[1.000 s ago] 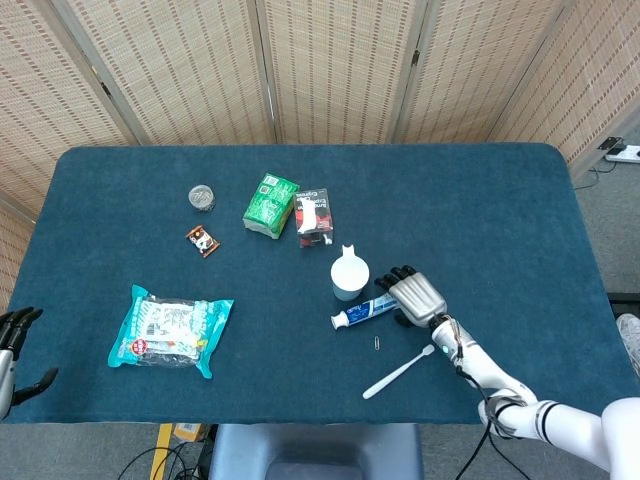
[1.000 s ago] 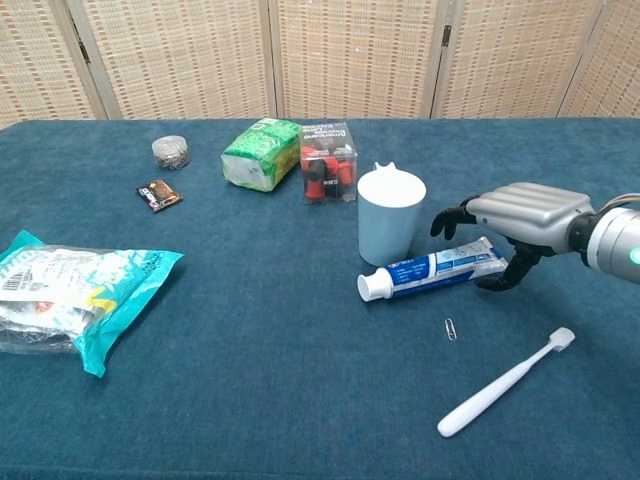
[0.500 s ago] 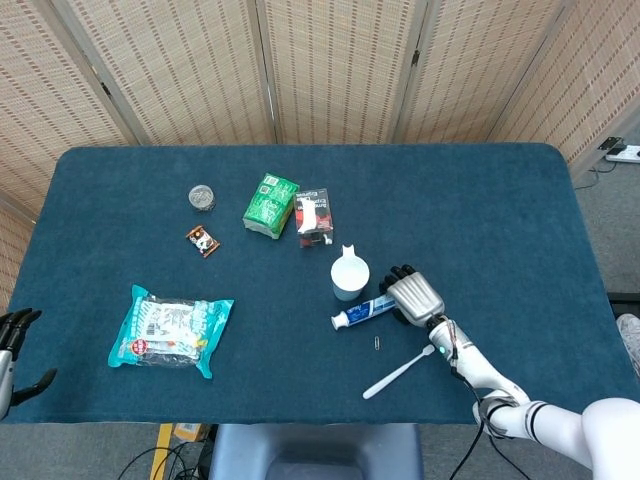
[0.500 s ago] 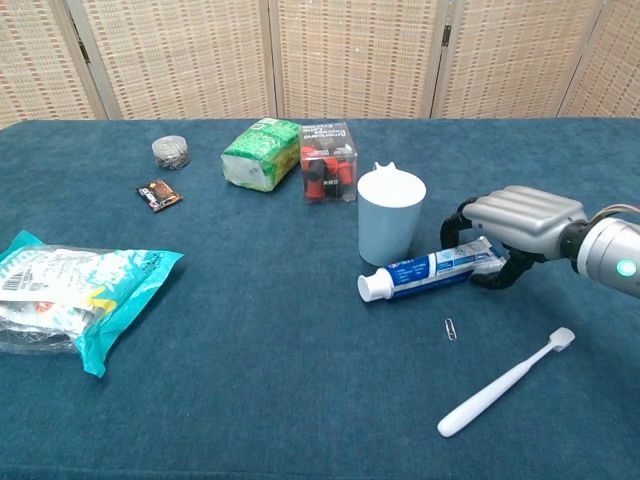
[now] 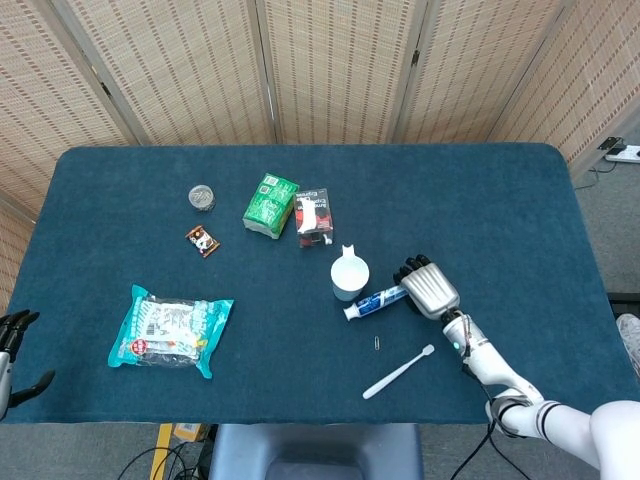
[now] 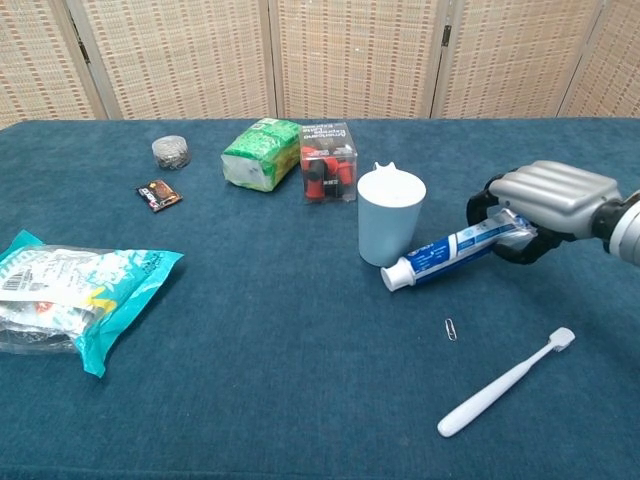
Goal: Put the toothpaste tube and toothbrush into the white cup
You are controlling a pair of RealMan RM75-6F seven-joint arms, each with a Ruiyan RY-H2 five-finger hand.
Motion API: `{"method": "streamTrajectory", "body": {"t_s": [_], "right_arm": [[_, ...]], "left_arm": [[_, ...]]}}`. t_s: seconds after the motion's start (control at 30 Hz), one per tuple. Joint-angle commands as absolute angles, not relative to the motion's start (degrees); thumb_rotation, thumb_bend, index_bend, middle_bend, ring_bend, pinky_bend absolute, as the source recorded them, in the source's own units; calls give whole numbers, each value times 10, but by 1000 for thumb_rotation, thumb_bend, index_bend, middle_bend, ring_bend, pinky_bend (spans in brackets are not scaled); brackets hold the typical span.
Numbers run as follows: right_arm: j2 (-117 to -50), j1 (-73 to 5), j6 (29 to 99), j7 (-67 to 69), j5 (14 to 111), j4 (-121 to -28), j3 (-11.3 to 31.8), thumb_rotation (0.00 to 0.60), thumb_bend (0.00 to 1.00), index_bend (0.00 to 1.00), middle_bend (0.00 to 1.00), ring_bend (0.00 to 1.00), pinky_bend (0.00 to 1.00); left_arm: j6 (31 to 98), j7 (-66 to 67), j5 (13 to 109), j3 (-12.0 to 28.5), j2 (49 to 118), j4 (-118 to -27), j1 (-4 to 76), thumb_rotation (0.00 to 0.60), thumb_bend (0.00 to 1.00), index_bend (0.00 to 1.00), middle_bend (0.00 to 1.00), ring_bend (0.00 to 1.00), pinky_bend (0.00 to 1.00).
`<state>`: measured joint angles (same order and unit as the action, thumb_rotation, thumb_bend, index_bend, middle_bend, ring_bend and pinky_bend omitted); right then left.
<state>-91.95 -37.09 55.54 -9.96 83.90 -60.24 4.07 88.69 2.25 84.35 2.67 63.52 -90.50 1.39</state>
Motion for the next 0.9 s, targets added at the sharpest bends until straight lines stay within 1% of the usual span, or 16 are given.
{"method": "streamTrajectory", "body": {"t_s": [0.03, 0.3, 0.47, 0.57, 0.77, 0.9], "right_arm": [[-875, -370, 556, -80, 847, -622, 36, 600, 386, 598, 405, 247, 254], [-786, -365, 568, -99, 840, -666, 46, 600, 385, 601, 412, 247, 254], [-740, -370, 578, -135, 852, -716, 49, 600, 373, 601, 412, 247, 254], [-731, -379, 565, -169, 856, -743, 45, 600, 367, 601, 412, 247, 254], [-748, -395, 531, -248, 855, -770, 32, 600, 367, 601, 402, 247, 254], [-759, -398, 534, -268, 862, -786, 29, 600, 366, 591, 385, 247, 254]], "left_arm": [[888, 23, 845, 27, 636, -906, 14, 600, 248, 179, 165, 141, 198], [891, 30, 850, 26, 636, -915, 14, 600, 248, 178, 163, 141, 197], [894, 32, 850, 25, 634, -919, 11, 600, 248, 179, 163, 142, 197], [894, 33, 851, 24, 635, -920, 10, 600, 248, 178, 163, 142, 198], [897, 28, 852, 22, 634, -918, 6, 600, 248, 179, 160, 141, 197], [899, 20, 850, 21, 633, -913, 2, 600, 248, 178, 160, 141, 198]]}}
